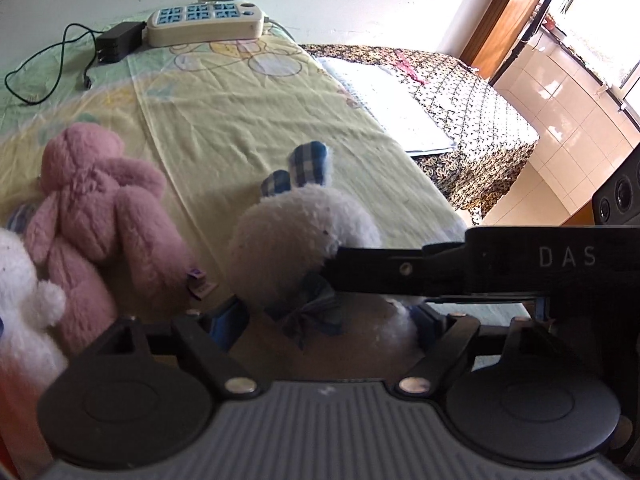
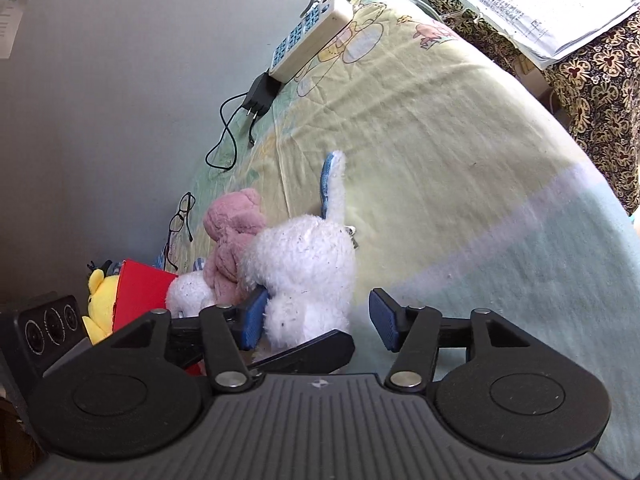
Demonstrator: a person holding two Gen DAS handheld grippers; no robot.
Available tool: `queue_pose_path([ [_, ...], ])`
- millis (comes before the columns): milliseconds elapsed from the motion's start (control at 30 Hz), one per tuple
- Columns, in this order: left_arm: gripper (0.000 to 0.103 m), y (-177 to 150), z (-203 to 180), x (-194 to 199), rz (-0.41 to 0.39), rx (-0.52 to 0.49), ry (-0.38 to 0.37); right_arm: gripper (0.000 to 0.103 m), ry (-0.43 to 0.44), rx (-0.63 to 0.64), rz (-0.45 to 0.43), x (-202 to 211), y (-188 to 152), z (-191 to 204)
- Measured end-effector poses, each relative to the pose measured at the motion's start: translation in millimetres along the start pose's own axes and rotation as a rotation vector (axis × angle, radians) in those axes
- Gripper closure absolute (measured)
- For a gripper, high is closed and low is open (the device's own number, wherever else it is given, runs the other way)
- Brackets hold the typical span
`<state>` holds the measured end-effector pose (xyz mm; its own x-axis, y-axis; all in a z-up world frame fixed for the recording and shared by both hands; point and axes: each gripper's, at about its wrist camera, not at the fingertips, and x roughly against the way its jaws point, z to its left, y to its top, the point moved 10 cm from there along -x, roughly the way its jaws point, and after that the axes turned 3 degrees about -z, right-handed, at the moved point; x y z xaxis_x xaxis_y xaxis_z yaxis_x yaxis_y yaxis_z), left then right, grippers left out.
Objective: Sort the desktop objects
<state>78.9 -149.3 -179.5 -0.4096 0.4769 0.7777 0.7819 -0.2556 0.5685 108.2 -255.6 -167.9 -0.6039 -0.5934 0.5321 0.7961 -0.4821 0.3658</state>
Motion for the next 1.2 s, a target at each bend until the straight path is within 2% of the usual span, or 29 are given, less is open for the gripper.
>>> queue_pose_path([
  [133, 0.026, -3.0, 5.1, 7.5, -0.003, 0.033, -0.011, 0.059, -0.007, 0.052, 0.014, -2.4, -3.7, 10.0],
  [267, 0.027, -11.0, 0.7, 21.8, -0.015, 0.021, -0.011, 0.061, 0.0, 0.073, 0.044, 3.1, -11.4, 17.6],
  [500, 0.027, -35.5, 0.2, 54.4, -0.015, 0.025, -0.015, 0.061, 0.012, 0.11, 0.109, 15.8, -43.3, 38.7],
  [700, 0.027, -52.5, 11.3, 91.6, -0.052, 0.043, -0.005, 0.062, 0.045, 0.128, 0.151, 18.4, -69.1, 65.4],
  [833, 0.027, -47.9, 21.1, 121.4, -0.108, 0.028, -0.008, 0.062, 0.067, 0.172, 0.115, 21.2, -76.5, 94.5],
  [1200, 0.027, -32.8, 59.6, 215.7, -0.268, -0.076, -0.036, 0.061, 0.133, 0.246, -0.075, 28.4, -94.4, 187.7],
])
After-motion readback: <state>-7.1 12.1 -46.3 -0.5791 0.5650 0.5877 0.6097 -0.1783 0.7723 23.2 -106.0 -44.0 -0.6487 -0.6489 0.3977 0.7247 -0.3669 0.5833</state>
